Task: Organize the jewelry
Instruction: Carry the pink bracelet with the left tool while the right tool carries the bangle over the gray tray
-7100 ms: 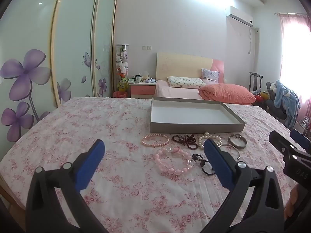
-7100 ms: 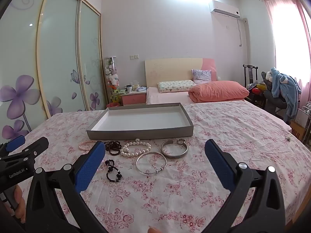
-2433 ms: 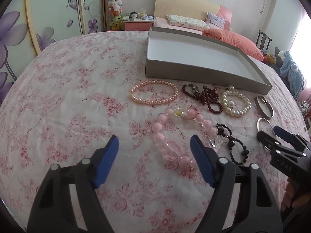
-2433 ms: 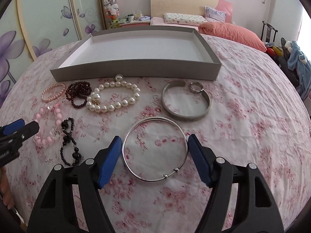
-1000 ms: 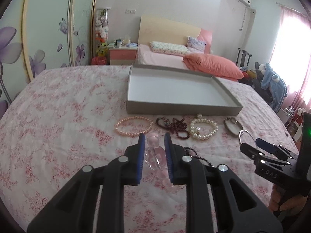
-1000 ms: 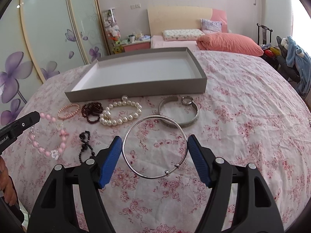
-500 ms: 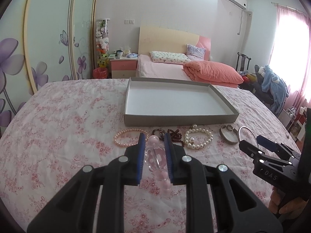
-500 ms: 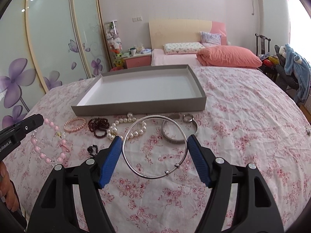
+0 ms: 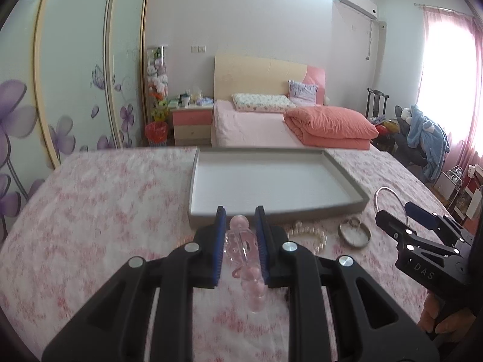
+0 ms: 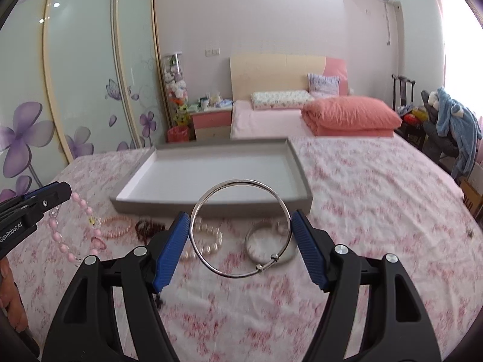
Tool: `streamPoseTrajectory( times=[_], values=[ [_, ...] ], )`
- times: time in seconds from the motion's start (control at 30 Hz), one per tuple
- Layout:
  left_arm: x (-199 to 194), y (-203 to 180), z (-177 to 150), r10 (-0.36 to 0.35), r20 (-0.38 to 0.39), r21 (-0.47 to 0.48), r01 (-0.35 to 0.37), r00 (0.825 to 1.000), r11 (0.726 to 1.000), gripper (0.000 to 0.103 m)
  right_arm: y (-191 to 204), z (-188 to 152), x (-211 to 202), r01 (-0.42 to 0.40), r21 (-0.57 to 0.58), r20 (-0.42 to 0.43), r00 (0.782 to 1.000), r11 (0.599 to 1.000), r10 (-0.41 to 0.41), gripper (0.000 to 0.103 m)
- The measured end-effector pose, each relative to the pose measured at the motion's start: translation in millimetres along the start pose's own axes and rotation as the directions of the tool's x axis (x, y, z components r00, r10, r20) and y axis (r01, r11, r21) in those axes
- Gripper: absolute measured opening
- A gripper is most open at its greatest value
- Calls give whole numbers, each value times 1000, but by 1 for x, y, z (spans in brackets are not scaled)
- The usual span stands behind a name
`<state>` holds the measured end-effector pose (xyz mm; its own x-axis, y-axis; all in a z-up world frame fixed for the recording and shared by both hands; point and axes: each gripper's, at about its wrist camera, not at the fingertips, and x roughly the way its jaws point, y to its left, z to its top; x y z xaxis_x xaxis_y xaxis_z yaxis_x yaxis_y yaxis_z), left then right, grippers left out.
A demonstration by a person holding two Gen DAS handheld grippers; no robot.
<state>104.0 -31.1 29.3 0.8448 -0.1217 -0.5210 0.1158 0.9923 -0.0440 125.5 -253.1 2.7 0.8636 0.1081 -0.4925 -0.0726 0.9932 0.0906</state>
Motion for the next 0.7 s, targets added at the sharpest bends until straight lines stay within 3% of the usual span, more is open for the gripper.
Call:
streamPoseTrajectory(
  times=[0.17, 0.37, 0.7],
  values=[
    [17, -4, 31, 0, 43, 14, -1, 999, 1000, 20, -6, 26, 17, 14, 6, 36, 999, 1000, -14, 70],
    [60, 0, 63, -13, 27, -21, 14, 1000, 1000, 20, -15, 55, 58, 14, 38, 19, 1000, 999, -15, 70],
    [141, 4, 91, 9, -33, -12, -10, 999, 1000, 20, -14, 71, 159, 2, 59, -153, 988, 998, 7, 70]
  ],
)
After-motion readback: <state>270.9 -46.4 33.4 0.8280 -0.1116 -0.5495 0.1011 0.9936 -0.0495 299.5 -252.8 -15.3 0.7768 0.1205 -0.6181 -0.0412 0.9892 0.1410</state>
